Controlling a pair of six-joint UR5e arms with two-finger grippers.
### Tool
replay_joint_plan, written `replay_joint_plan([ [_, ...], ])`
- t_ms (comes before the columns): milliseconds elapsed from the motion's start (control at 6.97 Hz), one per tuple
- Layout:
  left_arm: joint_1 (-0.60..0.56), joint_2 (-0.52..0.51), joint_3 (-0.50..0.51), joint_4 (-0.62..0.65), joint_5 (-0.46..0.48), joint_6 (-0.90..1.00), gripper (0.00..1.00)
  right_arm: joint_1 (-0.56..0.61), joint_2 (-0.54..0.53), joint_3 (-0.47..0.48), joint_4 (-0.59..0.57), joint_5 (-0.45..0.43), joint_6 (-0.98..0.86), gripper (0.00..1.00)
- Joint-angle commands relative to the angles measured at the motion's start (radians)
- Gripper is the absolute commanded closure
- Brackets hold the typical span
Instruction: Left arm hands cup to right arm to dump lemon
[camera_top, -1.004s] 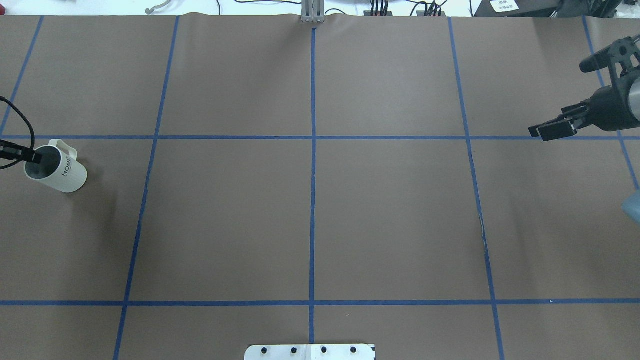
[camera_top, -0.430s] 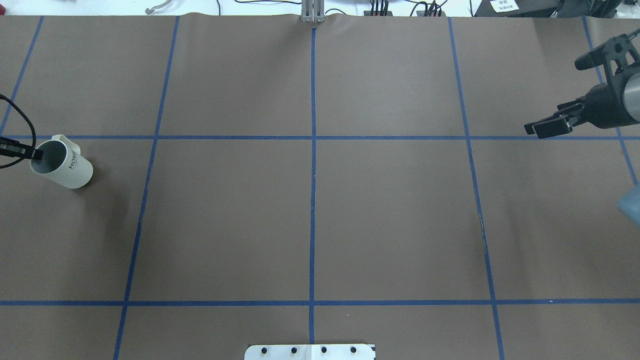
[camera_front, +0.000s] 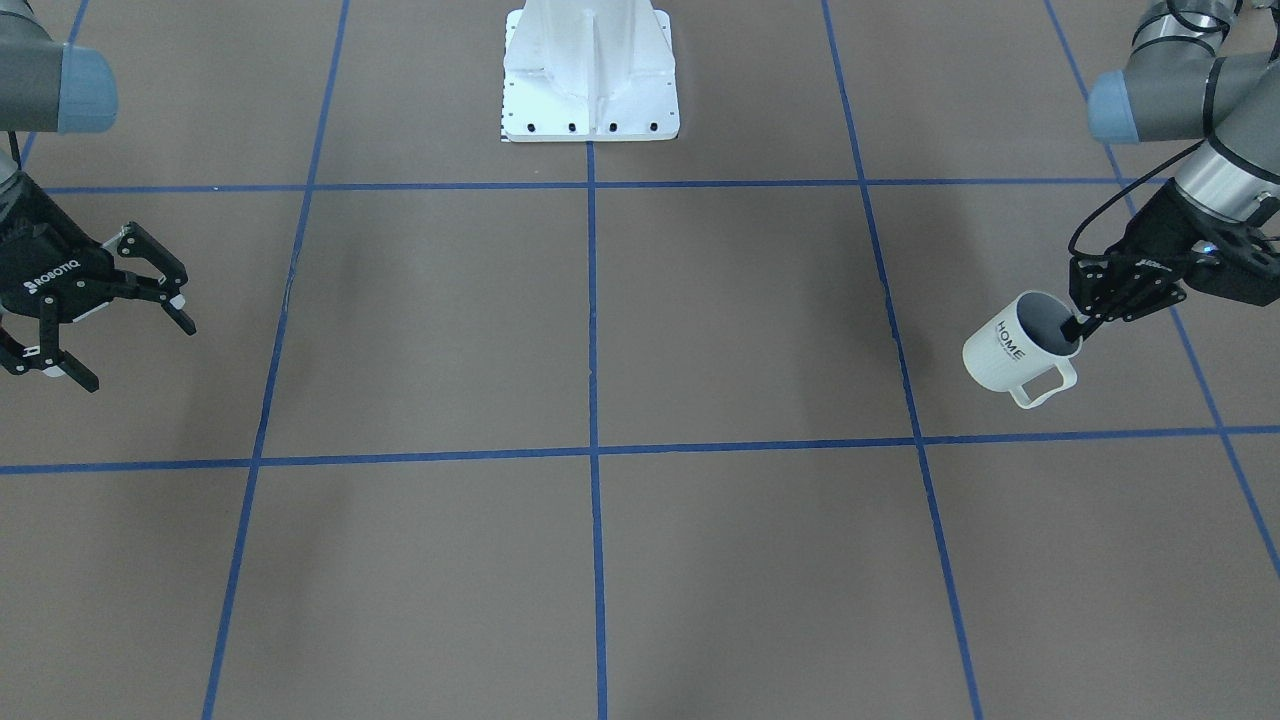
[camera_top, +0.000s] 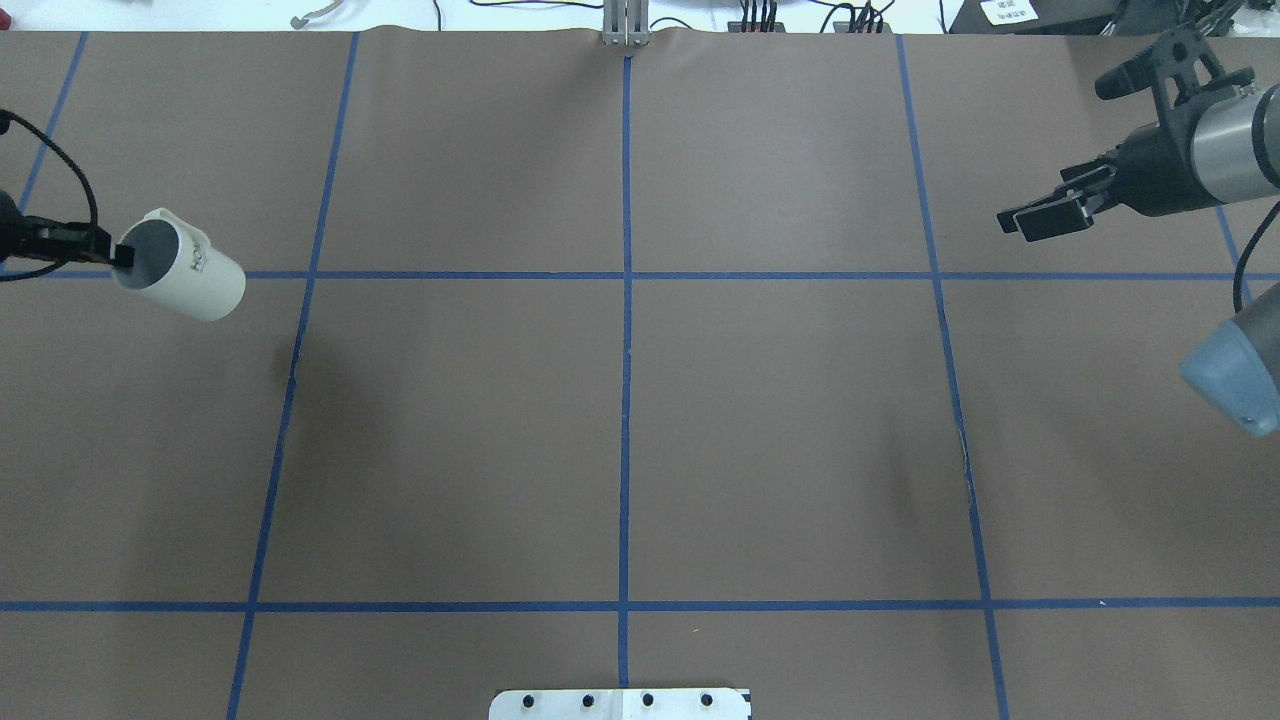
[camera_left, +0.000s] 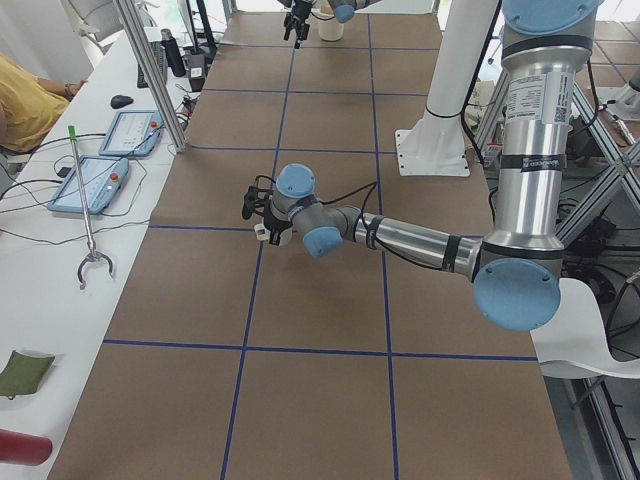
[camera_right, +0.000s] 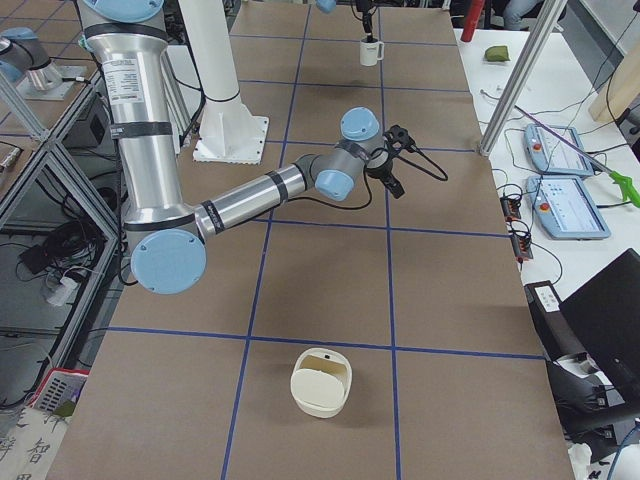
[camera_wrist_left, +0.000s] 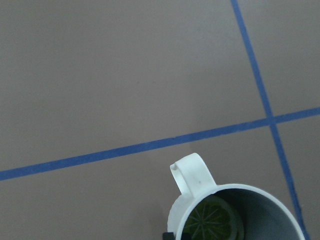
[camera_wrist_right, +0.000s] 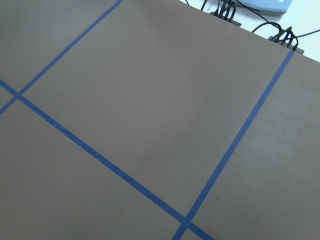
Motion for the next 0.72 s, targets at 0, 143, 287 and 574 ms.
replay_joint_plan([
  [0, 0.0, -0.179, -0.02, 0.029, 0.01, -0.298, 1.0, -0.049, 0.035, -0.025, 0.119, -0.092, 0.003, 0.0],
  [143, 0.0, -0.237, -0.035, 0.03, 0.036, -0.447, 1.0, -0.122, 0.066, -0.039, 0.163, -0.22, 0.008, 0.0],
  [287, 0.006, -0.285, -0.031, 0.036, 0.062, -0.529, 1.0, -0.218, 0.139, -0.041, 0.165, -0.405, 0.007, 0.0],
  [574, 0.017, -0.411, -0.026, 0.135, 0.066, -0.609, 1.0, -0.334, 0.263, -0.038, 0.165, -0.625, 0.003, 0.0],
])
